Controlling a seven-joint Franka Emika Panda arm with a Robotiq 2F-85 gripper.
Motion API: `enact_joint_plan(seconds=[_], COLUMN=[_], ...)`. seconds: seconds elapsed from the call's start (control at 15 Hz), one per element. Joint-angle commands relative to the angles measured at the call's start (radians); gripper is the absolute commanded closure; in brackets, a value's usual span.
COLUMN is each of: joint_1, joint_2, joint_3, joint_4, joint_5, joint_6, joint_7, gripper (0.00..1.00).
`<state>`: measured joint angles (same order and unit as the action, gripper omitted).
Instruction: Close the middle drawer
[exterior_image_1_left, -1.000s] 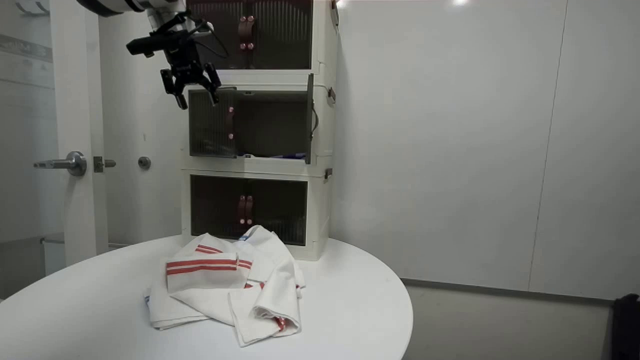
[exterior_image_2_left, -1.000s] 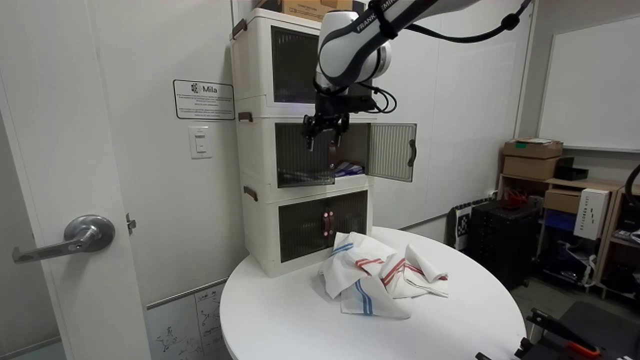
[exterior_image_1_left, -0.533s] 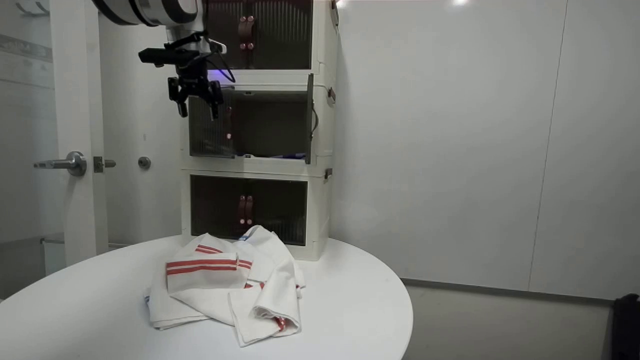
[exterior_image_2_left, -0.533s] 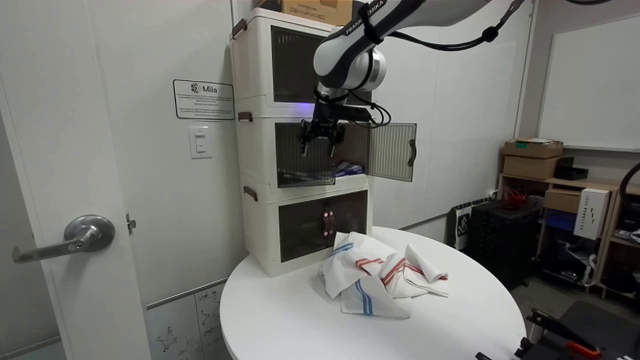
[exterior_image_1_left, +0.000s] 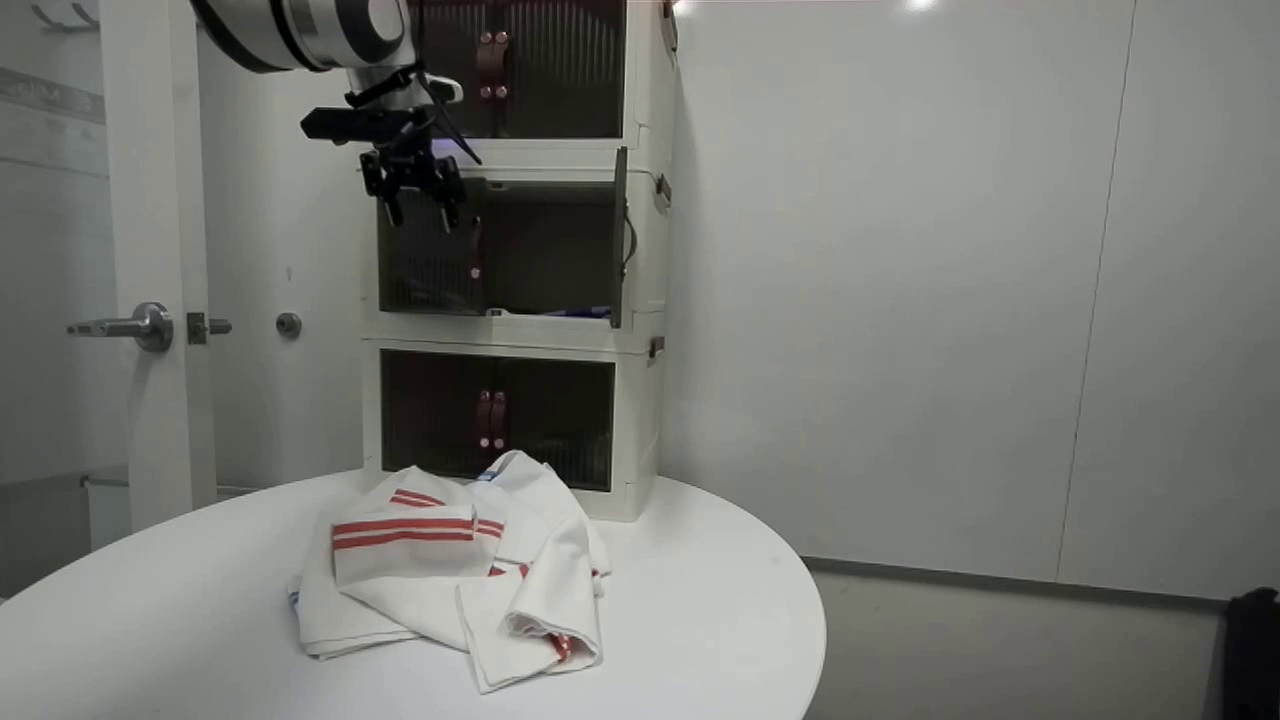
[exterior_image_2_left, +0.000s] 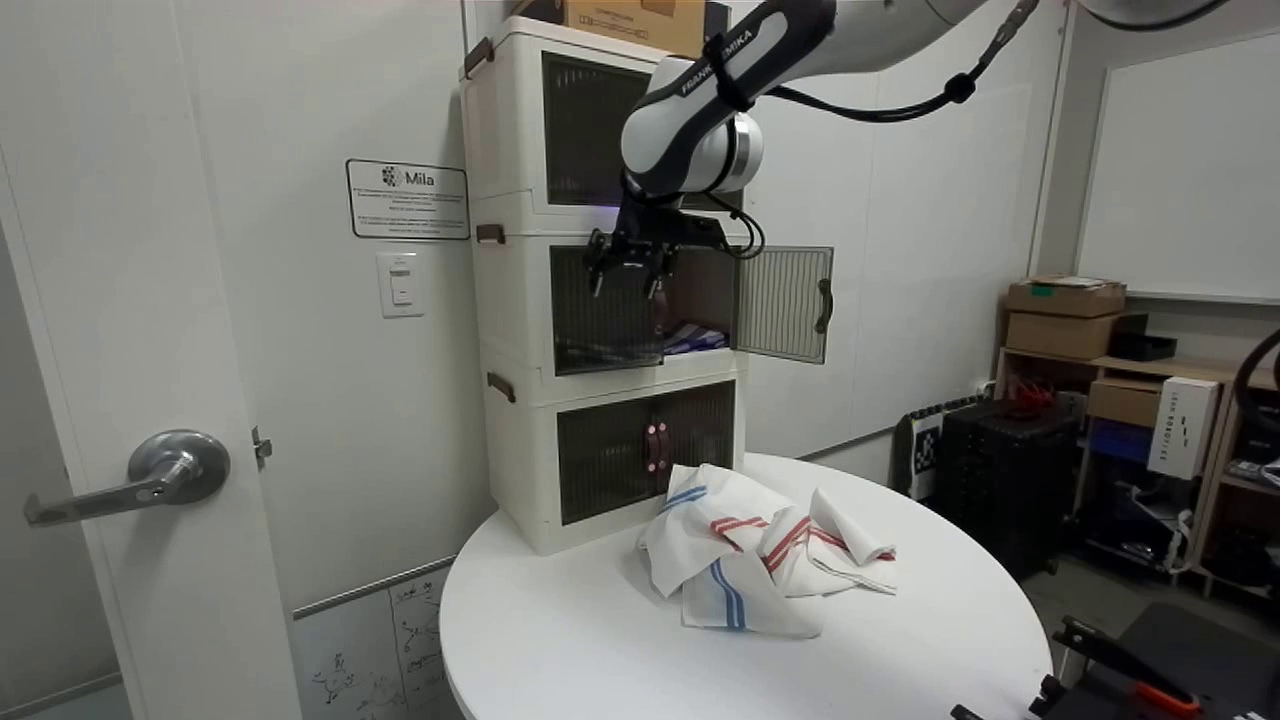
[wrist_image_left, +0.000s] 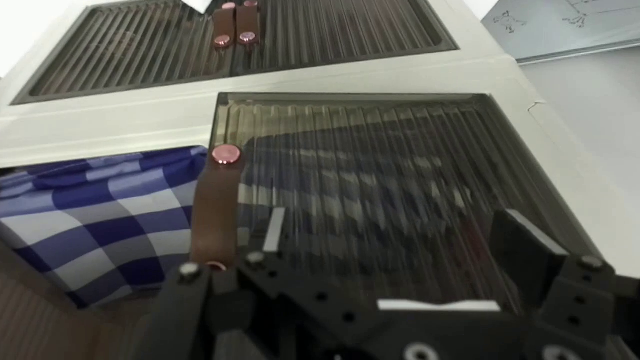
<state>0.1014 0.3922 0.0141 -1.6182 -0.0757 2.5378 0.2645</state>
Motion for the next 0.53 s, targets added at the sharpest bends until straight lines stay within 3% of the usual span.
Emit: enact_joint_plan(seconds=[0.0,0.47], joint_1=[0.043,0.106], joint_2=[0.046,0.116], joint_3=[-0.036,-0.118], joint_4=[0.051,0.123], joint_5=[-0.048,-0.173], joint_6=[0.048,0.103], joint_7=[0.047,0.119], gripper=[0.00,0.00])
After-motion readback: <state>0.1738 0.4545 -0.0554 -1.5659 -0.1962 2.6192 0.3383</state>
